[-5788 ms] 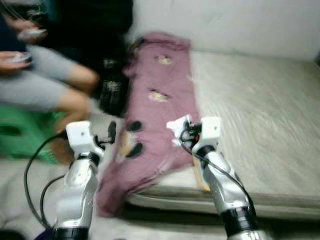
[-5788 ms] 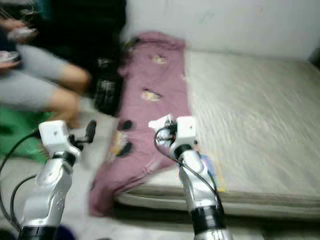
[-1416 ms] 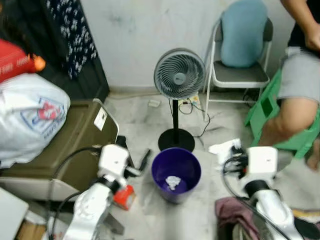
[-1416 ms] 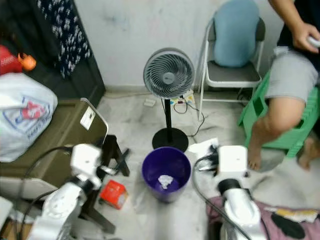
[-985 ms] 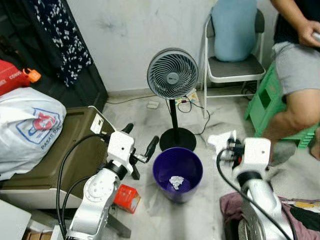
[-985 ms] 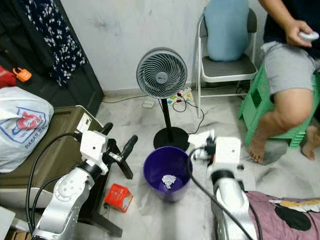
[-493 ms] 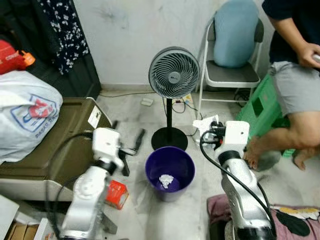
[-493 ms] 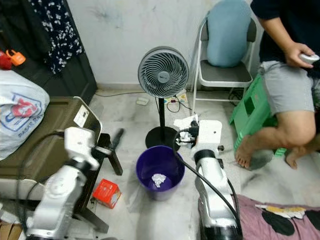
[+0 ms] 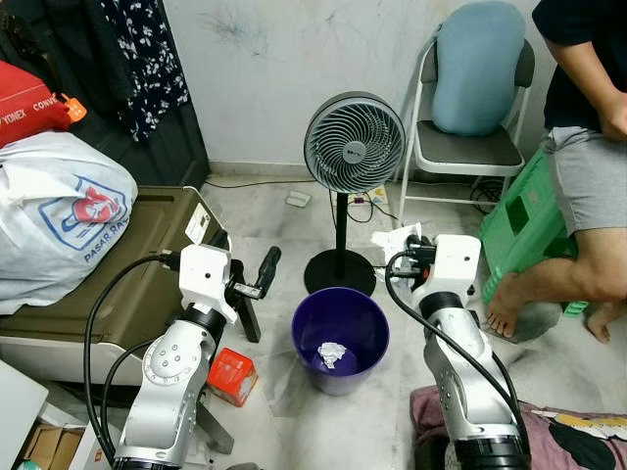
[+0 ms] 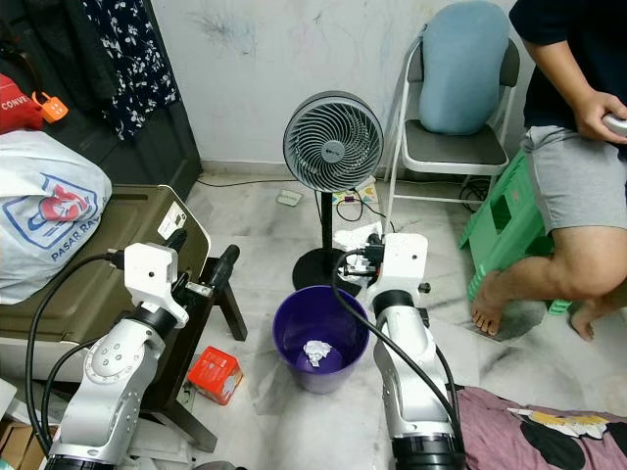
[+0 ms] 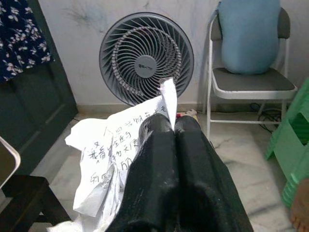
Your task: Clean up the room
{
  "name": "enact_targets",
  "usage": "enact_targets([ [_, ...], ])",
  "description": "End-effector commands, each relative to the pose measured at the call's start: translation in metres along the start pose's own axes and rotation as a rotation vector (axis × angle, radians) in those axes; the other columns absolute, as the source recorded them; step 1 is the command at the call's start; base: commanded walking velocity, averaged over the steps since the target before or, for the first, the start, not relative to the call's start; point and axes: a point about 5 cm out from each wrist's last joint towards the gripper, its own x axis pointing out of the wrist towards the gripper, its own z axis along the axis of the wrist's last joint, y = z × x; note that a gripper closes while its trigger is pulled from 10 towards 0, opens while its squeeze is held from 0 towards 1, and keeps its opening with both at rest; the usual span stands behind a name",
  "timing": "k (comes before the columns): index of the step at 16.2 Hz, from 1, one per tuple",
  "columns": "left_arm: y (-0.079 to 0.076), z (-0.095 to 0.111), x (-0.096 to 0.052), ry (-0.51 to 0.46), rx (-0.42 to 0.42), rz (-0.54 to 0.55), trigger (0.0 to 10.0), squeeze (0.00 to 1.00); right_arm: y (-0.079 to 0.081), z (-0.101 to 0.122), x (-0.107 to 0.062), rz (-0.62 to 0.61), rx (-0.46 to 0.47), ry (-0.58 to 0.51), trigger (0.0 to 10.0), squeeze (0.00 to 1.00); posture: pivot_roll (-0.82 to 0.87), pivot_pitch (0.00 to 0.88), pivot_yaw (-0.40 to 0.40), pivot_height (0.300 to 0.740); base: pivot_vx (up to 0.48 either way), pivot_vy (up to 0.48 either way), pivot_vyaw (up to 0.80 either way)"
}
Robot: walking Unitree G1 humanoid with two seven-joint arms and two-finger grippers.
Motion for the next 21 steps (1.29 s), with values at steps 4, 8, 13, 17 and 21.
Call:
enact_targets([
  [4, 0.0004, 0.0101, 0.0036, -0.026, 0.007, 0.012, 10.0, 0.00, 0.0028, 0.0035, 0.0016, 0.017, -0.023, -0.014, 10.0, 0.00, -0.01, 0.001, 0.025, 0.740, 0.000, 0.000, 0.00],
  [8, -0.0001, 0.0110, 0.0010, -0.019, -0.001, 0.021, 10.0, 0.00, 0.0027, 0.0009, 0.0015, 0.006, -0.009, 0.005, 10.0, 0.00, 0.00, 0.014, 0.019, 0.740, 0.000, 0.000, 0.38],
  [13, -0.0043, 0.0112, 0.0008, -0.016, -0.027, -0.006, 10.0, 0.00, 0.0021, 0.0003, -0.0005, 0.001, -0.010, 0.009, 10.0, 0.00, -0.01, 0.023, 0.022, 0.740, 0.000, 0.000, 0.00],
  [17, -0.0057, 0.0115, 0.0012, -0.013, -0.036, -0.010, 10.0, 0.00, 0.0013, 0.0000, -0.0002, -0.001, -0.014, 0.012, 10.0, 0.00, 0.00, 0.020, 0.018, 0.740, 0.197, 0.000, 0.00],
  [21, -0.0046, 0.0119, 0.0019, -0.015, -0.040, -0.004, 10.0, 0.00, 0.0026, 0.0009, 0.0011, 0.004, -0.020, 0.006, 10.0, 0.00, 0.00, 0.014, 0.016, 0.740, 0.278, 0.000, 0.00],
])
